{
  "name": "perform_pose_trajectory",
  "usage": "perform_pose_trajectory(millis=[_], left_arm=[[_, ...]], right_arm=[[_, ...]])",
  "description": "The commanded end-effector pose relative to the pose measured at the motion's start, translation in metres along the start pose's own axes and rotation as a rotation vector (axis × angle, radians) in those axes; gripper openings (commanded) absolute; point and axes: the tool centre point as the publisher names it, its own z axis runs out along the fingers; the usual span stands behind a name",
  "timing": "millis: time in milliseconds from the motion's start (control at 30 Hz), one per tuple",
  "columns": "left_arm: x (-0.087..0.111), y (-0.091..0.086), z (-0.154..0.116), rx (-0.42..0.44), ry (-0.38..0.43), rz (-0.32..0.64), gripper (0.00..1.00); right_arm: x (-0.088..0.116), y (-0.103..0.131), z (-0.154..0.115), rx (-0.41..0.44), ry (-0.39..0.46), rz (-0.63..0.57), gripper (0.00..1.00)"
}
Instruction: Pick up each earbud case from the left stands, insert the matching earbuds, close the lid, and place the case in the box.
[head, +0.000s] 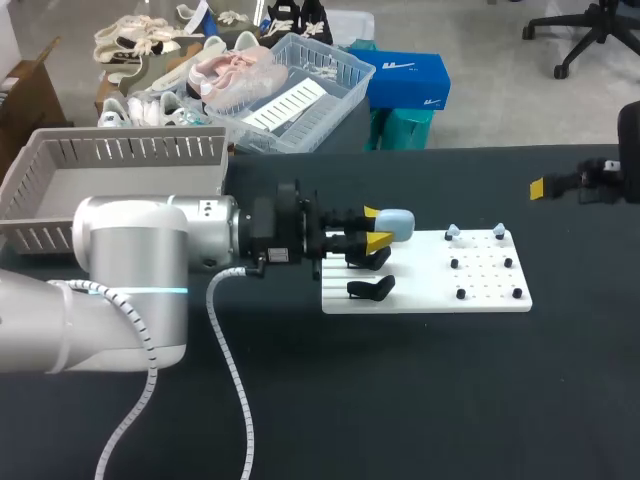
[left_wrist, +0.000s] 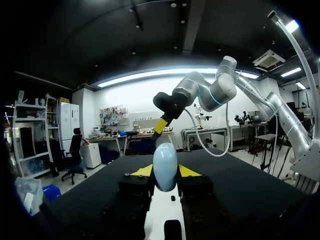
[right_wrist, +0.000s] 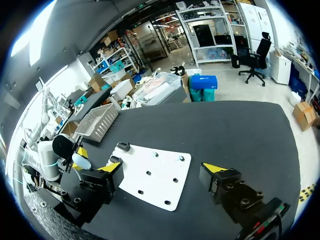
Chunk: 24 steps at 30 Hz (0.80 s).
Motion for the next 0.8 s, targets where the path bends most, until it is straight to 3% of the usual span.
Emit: perform_pose_trajectory(millis=[33, 500, 800], left_arm=[[0.002, 0.001, 0.002, 0.002, -0.004, 0.0, 0.0], [0.006, -0.002, 0.011, 0.016, -0.016, 0.002, 0.0], [0.008, -0.002, 0.013, 0.022, -0.016, 0.002, 0.0]], right_arm=[[0.004, 0.011, -0.001, 0.007, 0.004, -0.03, 1.0], [0.032, 0.093, -0.008, -0.054, 0.014, -0.192, 1.0], [0.044, 0.124, -0.001, -0.071, 0.05, -0.231, 1.0]])
